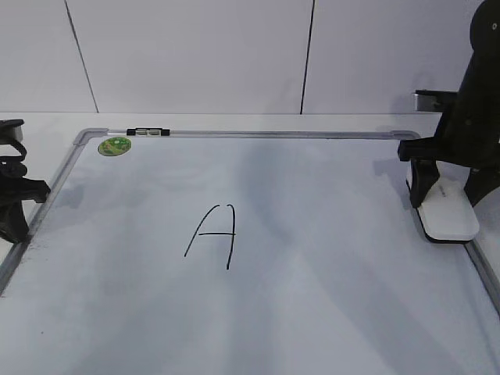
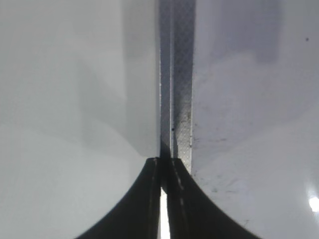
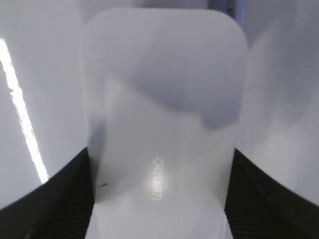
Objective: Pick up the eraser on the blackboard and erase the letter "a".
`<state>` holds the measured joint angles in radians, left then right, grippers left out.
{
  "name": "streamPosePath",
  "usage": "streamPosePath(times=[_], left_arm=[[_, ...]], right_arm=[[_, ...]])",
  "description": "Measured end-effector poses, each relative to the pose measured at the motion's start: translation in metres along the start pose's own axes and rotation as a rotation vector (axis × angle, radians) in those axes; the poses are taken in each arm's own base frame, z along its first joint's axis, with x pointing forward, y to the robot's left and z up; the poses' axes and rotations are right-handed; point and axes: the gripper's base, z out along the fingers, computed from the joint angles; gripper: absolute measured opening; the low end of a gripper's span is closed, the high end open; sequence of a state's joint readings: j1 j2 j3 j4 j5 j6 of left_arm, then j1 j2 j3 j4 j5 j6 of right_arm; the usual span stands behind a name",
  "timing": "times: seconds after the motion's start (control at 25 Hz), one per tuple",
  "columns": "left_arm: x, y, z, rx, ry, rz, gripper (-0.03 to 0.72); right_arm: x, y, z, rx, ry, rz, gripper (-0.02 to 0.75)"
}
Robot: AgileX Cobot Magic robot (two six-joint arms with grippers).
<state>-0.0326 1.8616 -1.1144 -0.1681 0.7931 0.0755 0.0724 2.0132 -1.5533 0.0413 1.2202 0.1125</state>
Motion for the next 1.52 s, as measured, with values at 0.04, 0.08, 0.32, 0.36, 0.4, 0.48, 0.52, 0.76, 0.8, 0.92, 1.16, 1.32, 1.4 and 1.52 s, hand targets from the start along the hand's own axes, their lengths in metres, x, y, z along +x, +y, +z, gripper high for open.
streamPosePath(times=[0.04,0.08,0.32,0.36,0.4,0.48,0.52,0.76,0.8,0.92,1.16,1.32,1.4,1.52], left_arm=[[0.0000,-0.0001,0.0000,0.001,0.000,-0.001,0.008],[0.0000,-0.0002,0.0000,0.002,0.000,-0.002,0.008],[-0.0001,-0.0004,0.0000,0.004,-0.001,-0.004,0.008],[-0.0001,-0.0004,0.0000,0.004,-0.001,-0.004,0.008],[-0.0001,-0.0004,0.0000,0.004,-0.001,-0.004,0.008],[-0.0002,-0.0005,0.0000,0.005,-0.003,-0.006,0.008],[-0.0002,-0.0005,0.0000,0.005,-0.003,-0.006,0.008],[-0.0002,-0.0005,0.0000,0.006,-0.003,-0.006,0.008],[-0.0002,-0.0005,0.0000,0.006,-0.003,-0.006,0.008],[-0.0003,-0.0007,0.0000,0.007,-0.003,-0.007,0.008],[-0.0003,-0.0006,0.0000,0.007,-0.003,-0.007,0.008],[-0.0003,-0.0006,0.0000,0.007,-0.003,-0.007,0.008],[-0.0005,-0.0008,0.0000,0.009,-0.005,-0.009,0.008],[-0.0005,-0.0008,0.0000,0.009,-0.005,-0.009,0.008]], right_arm=[[0.0000,0.0000,0.0000,0.000,0.000,0.000,0.559],[0.0000,0.0000,0.0000,0.000,0.000,0.000,0.559],[-0.0002,-0.0017,0.0000,0.018,-0.002,-0.007,0.559],[-0.0002,-0.0019,0.0000,0.020,-0.002,-0.009,0.559],[-0.0002,-0.0021,0.0000,0.023,-0.003,-0.009,0.559],[-0.0003,-0.0024,0.0000,0.026,-0.003,-0.011,0.559],[-0.0003,-0.0024,0.0000,0.026,-0.003,-0.012,0.559],[-0.0003,-0.0026,0.0000,0.028,-0.003,-0.037,0.561],[-0.0003,-0.0026,0.0000,0.028,-0.003,-0.037,0.561],[-0.0003,-0.0026,0.0000,0.028,-0.003,-0.037,0.563],[-0.0003,-0.0026,0.0000,0.029,-0.003,-0.039,0.566],[-0.0001,-0.0010,0.0000,0.011,-0.001,-0.035,0.567],[0.0000,-0.0001,0.0000,0.001,0.000,-0.031,0.567],[0.0001,0.0008,0.0000,-0.009,0.001,-0.027,0.567]])
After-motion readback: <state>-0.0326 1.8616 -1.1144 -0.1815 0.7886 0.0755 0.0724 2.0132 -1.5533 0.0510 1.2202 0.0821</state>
